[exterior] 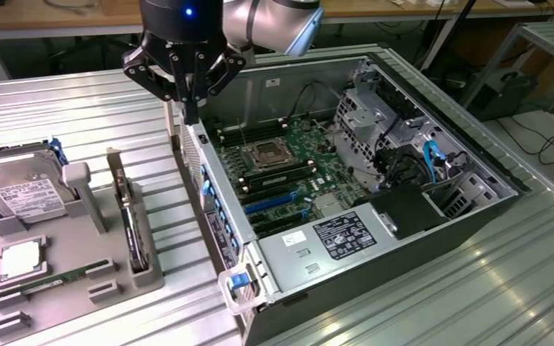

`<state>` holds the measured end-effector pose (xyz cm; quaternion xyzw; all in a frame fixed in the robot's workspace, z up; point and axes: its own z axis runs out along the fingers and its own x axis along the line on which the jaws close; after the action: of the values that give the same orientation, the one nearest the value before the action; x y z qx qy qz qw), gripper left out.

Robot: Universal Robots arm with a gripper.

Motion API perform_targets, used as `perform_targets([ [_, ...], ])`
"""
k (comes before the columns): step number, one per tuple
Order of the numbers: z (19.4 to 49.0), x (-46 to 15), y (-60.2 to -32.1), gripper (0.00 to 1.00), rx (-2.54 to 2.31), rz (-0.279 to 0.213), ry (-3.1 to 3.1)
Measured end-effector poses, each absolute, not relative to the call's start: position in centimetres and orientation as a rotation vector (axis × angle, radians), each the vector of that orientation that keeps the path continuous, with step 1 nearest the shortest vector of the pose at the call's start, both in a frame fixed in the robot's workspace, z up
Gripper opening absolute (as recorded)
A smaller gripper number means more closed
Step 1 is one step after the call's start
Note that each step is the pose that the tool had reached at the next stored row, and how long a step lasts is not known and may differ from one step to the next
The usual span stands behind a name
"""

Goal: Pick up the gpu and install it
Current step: 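Reach for the gpu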

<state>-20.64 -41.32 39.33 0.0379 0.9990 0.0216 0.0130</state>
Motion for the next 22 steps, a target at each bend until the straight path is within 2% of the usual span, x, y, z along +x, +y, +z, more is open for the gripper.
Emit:
perform_targets([
  [22,39.3,-22.8,-41.9,0.11,0.118,0.067,3.112],
])
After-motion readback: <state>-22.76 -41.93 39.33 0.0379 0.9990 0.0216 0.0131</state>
